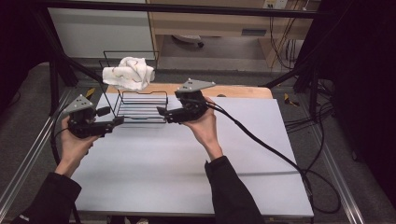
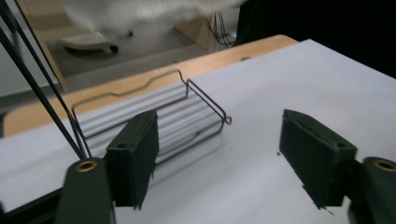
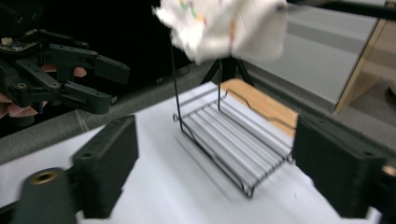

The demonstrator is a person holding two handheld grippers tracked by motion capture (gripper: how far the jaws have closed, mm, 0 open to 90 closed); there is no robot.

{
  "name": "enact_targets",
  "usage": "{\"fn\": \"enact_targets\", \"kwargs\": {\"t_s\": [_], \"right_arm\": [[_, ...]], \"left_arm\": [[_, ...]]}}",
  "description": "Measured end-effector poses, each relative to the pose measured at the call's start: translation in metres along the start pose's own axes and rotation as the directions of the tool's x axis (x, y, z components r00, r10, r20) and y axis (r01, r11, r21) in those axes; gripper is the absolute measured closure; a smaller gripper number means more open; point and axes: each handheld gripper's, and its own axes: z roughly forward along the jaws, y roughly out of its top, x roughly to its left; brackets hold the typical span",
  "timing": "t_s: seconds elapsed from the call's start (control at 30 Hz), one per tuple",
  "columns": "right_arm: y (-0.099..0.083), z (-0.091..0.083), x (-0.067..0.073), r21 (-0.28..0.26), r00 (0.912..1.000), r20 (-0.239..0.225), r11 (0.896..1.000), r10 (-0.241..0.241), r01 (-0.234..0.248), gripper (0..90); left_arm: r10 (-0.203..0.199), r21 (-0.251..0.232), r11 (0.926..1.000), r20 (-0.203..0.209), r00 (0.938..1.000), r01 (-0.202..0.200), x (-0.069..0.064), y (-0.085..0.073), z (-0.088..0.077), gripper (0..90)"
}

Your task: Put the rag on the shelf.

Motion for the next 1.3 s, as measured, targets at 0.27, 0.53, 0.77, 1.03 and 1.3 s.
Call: {"fn": "enact_targets", "kwargs": {"t_s": [0.27, 0.53, 0.77, 1.03, 1.3], "right_arm": [[-0.052, -0.042, -0.027, 0.032, 0.9955, 0.014, 0.995, 0.094, -0.094, 3.8], [-0.111, -0.088, -0.054, 0.038, 0.9856, 0.046, 0.986, 0.163, -0.164, 1.1], [-0.165, -0.127, -0.071, 0.060, 0.9740, 0.080, 0.974, 0.212, -0.217, 0.4], [-0.217, -0.157, -0.081, 0.116, 0.9638, 0.104, 0.959, 0.245, -0.257, 0.3], [-0.237, -0.170, -0.081, 0.135, 0.9610, 0.141, 0.957, 0.238, -0.257, 0.3]], "left_arm": [[-0.036, 0.067, 0.9972, 0.029, 0.9989, 0.034, -0.006, -0.044, 0.015, 14.4], [-0.015, 0.109, 0.9940, 0.037, 0.9992, 0.011, -0.014, -0.074, 0.024, 6.8], [-0.012, 0.139, 0.9903, 0.049, 0.9987, 0.006, -0.016, -0.091, 0.024, 5.9], [-0.015, 0.148, 0.9890, 0.039, 0.9991, 0.009, -0.015, -0.098, 0.021, 6.0], [0.008, 0.164, 0.9864, 0.042, 0.9991, -0.015, -0.018, -0.106, 0.020, 6.4]]}}
